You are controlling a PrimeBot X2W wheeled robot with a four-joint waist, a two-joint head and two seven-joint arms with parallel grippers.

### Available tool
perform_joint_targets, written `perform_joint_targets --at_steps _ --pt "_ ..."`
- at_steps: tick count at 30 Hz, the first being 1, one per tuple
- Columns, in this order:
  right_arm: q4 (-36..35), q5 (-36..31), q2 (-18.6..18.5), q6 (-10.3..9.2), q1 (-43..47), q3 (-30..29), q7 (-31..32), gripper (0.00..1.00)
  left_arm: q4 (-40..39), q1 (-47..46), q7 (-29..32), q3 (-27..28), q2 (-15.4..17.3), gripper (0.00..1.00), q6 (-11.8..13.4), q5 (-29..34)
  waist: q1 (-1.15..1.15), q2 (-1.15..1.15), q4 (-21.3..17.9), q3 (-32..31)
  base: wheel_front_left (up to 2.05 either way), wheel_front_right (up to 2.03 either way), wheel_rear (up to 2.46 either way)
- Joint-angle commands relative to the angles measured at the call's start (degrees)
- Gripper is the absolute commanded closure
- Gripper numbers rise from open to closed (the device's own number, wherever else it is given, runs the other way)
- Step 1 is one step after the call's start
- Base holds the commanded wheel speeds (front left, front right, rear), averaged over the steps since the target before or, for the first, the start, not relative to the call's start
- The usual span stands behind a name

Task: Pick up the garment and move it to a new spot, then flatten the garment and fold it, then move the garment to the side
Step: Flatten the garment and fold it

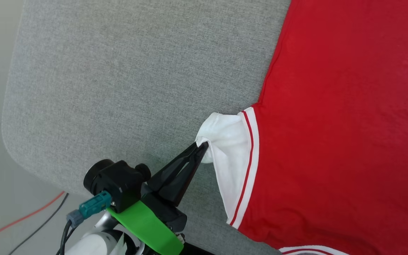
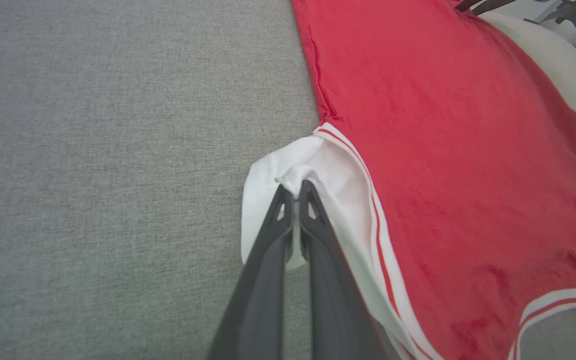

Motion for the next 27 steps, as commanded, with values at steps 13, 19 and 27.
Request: perform_joint_targets --at_steps 13,19,27 --pt "-1.71 0.63 1.38 -0.02 8.84 1.98 1.99 1.0 2.15 -0.4 -0.73 -0.13 -0.33 1.0 0.15 0.16 0.0 0.65 -1.32 -3.19 0.0 0.0 0.0" --pt "-1.81 1.57 1.92 -0.02 15.3 1.67 0.75 1.0 3.51 0.26 -0.89 -0.01 -0.23 1.0 0.55 -0.34 0.0 0.65 -3.84 -8.58 0.0 0.0 0.0" --pt "-3.0 5.23 3.35 -0.02 27.1 -1.22 -2.46 1.0 5.35 2.12 -1.19 2.14 1.35 1.0 1.98 -1.95 0.0 0.65 -7.54 -17.4 0.0 0.0 0.0"
